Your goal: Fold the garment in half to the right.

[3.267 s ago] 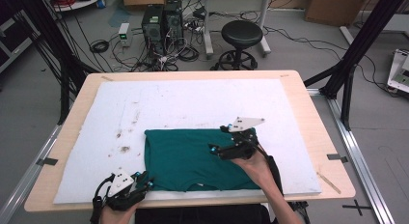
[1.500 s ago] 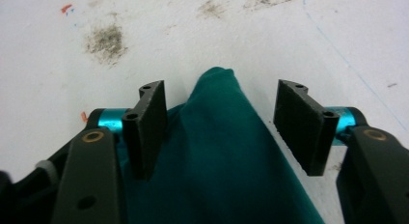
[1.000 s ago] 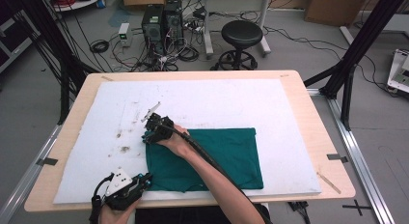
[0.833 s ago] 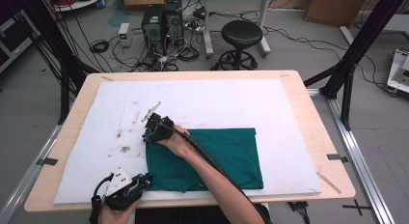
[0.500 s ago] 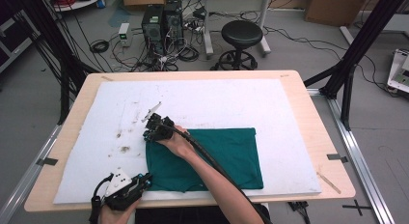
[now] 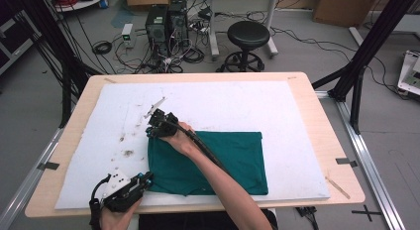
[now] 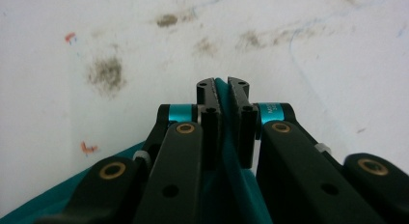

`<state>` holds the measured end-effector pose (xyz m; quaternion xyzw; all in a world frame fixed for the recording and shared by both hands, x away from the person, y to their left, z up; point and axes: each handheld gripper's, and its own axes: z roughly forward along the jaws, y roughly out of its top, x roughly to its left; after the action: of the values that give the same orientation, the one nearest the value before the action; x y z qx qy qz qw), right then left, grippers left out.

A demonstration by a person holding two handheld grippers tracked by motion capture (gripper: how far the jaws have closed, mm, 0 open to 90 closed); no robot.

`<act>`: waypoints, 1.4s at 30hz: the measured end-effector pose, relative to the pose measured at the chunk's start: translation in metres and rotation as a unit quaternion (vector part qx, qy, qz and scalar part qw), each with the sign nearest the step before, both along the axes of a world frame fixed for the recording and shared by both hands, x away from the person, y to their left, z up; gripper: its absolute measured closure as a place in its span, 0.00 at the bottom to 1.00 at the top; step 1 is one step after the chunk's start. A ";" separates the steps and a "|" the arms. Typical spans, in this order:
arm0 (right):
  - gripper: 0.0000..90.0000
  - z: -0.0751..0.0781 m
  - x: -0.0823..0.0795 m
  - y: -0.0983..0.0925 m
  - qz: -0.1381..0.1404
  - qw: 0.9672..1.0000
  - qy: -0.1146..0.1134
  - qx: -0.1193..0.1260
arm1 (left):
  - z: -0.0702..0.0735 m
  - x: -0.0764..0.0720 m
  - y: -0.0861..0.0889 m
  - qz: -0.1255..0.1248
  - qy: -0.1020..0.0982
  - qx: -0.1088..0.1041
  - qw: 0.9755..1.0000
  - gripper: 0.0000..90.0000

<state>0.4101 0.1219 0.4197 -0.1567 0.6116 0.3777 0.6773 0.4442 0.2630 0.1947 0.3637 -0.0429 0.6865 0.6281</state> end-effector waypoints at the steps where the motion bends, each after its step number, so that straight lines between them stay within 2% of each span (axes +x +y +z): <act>1: 0.95 0.000 -0.003 0.002 0.003 1.000 -0.005 0.001 | 0.000 -0.001 0.003 -0.004 -0.001 -0.003 1.000 0.92; 8: 0.95 -0.003 -0.016 0.020 0.013 1.000 -0.019 -0.011 | -0.008 -0.012 0.027 -0.030 -0.009 -0.016 0.999 0.92; 11: 0.95 -0.006 -0.021 0.028 0.021 0.999 -0.017 -0.020 | -0.013 -0.017 0.035 -0.039 -0.015 -0.018 0.999 0.92; 15: 0.95 -0.010 -0.029 0.035 0.034 0.999 -0.025 -0.027 | -0.018 -0.023 0.043 -0.040 -0.022 -0.024 0.999 0.92; 19: 0.95 -0.011 -0.034 0.033 0.044 0.998 -0.019 -0.031 | -0.021 -0.027 0.046 -0.038 -0.026 -0.023 0.999 0.92; 22: 0.95 -0.011 -0.036 0.028 0.045 0.998 -0.010 -0.032 | -0.020 -0.026 0.042 -0.032 -0.024 -0.019 0.999 0.92; 26: 0.95 -0.011 -0.038 0.019 0.040 0.998 -0.013 -0.037 | -0.020 -0.028 0.034 -0.028 -0.024 -0.005 0.999 0.92; 31: 0.95 -0.013 -0.037 0.002 0.037 0.999 -0.017 -0.035 | -0.015 -0.030 0.017 -0.023 -0.018 0.022 0.999 0.92; 42: 0.95 -0.010 -0.036 -0.041 0.045 0.999 -0.010 -0.017 | 0.002 -0.038 -0.024 -0.007 -0.014 0.080 0.997 0.92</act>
<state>0.3742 0.0808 0.4096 -0.1993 0.6035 0.3959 0.6628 0.4064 0.2387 0.1968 0.4027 -0.1090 0.6818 0.6009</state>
